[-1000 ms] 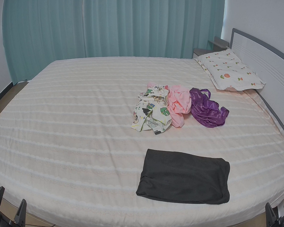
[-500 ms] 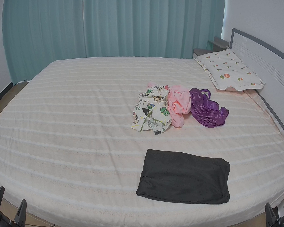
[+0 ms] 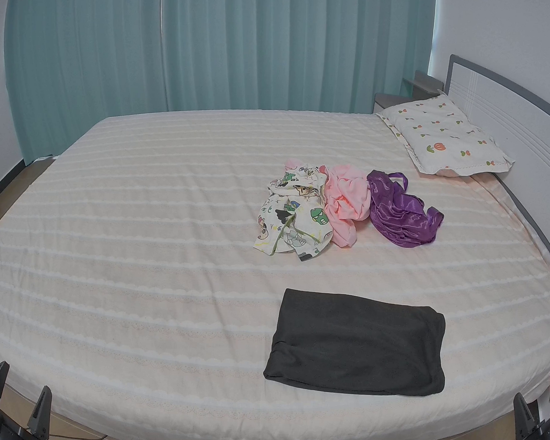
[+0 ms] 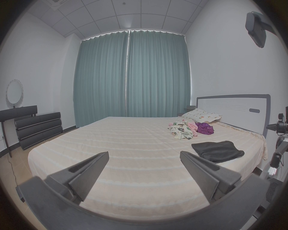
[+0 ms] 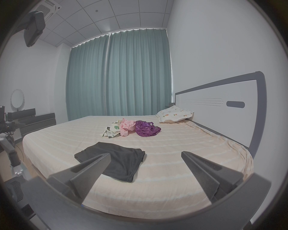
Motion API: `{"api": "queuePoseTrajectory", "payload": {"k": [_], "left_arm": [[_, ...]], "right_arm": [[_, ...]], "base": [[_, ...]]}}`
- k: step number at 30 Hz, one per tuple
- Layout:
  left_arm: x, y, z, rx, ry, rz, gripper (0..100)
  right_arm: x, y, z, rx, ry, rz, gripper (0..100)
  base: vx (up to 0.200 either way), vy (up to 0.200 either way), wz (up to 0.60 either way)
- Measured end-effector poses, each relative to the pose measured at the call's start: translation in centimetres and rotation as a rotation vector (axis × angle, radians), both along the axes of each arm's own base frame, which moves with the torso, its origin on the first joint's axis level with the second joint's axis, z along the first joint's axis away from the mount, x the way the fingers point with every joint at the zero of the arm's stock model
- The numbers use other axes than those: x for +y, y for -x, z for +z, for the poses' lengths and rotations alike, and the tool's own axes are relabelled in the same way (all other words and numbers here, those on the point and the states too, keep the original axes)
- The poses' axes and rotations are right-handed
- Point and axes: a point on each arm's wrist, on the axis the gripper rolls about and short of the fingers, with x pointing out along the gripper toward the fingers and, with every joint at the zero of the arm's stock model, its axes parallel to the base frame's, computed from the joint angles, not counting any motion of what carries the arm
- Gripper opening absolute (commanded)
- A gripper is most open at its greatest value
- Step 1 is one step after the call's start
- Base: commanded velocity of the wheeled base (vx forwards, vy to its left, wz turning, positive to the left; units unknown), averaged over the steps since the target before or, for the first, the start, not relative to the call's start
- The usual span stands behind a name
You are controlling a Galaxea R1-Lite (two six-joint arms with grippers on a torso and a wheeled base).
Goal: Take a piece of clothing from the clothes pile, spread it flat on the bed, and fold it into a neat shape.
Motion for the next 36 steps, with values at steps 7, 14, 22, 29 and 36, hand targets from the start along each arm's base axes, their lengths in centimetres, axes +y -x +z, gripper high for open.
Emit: {"api": "queuePoseTrajectory", "payload": {"k": [7, 14, 22, 29, 36], "left_arm": [[0.00, 0.00, 0.00, 0.000, 0.000, 0.000, 100], [0.00, 0.00, -0.01, 0.000, 0.000, -0.001, 100], [0.00, 0.00, 0.00, 0.000, 0.000, 0.000, 100], [0.00, 0.00, 0.00, 0.000, 0.000, 0.000, 100], [0.00, 0.00, 0.00, 0.000, 0.000, -0.001, 100]], "right_arm": [[0.00, 0.00, 0.00, 0.000, 0.000, 0.000, 100], [0.00, 0.00, 0.00, 0.000, 0.000, 0.000, 100], [0.00, 0.00, 0.00, 0.000, 0.000, 0.000, 100], [0.00, 0.00, 0.00, 0.000, -0.003, 0.000, 100], [0.00, 0.00, 0.00, 0.000, -0.001, 0.000, 100]], "base": [[0.000, 0.000, 0.00], [0.000, 0.000, 0.00], [0.000, 0.000, 0.00], [0.000, 0.000, 0.00], [0.000, 0.000, 0.00]]}}
